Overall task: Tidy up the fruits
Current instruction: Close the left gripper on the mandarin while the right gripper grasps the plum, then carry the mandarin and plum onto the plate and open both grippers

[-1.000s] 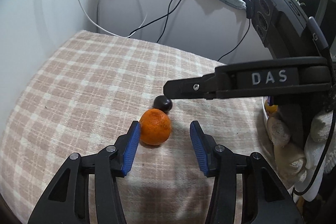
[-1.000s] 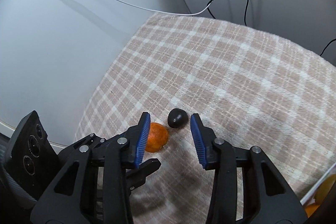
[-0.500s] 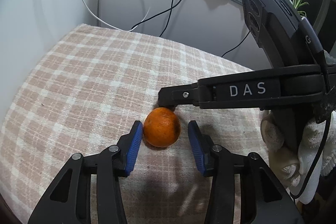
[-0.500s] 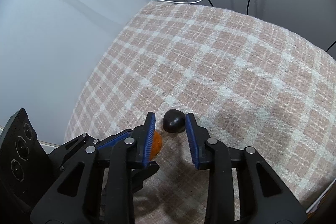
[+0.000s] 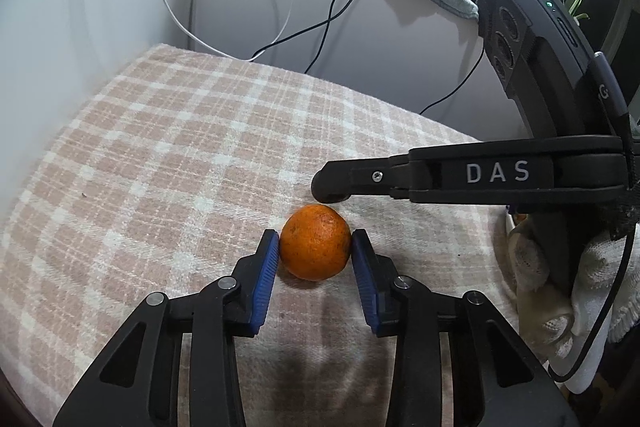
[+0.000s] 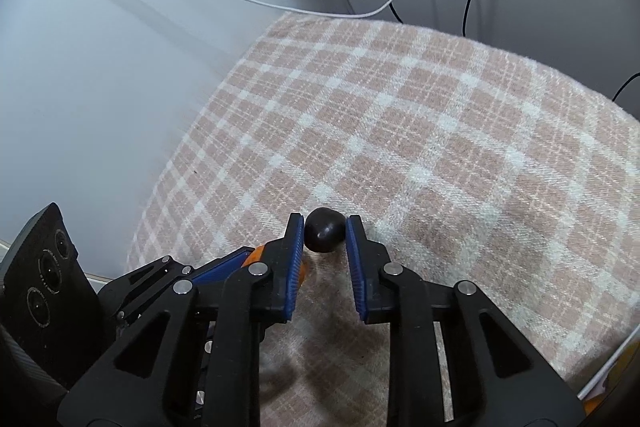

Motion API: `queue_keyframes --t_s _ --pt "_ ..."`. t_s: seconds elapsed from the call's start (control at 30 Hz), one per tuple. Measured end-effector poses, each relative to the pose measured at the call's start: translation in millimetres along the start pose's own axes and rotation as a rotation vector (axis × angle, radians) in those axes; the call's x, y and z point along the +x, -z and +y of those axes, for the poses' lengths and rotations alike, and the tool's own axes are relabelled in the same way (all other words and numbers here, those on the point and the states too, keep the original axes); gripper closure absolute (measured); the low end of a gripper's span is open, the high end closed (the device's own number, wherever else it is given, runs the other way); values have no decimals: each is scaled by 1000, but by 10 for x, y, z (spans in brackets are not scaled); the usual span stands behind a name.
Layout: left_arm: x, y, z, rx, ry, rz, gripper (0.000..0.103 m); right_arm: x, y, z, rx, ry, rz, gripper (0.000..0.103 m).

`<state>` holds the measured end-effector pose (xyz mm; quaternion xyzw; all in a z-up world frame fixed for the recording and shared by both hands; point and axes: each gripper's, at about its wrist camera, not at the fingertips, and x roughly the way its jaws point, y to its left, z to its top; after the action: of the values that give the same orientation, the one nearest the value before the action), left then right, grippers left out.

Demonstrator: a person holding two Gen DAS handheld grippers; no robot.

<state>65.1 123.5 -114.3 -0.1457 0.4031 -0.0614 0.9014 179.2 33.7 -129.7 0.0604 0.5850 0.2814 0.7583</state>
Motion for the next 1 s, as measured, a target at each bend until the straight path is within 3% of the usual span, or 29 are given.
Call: queue_keyframes --t_s 0.53,1.0 --pt "-178 -26 -477 59 76 -42 68 -751 264 -111 -8 26 -132 81" --pt "-173 16 -1182 153 194 -30 68 -1532 682 -644 56 117 -240 81"
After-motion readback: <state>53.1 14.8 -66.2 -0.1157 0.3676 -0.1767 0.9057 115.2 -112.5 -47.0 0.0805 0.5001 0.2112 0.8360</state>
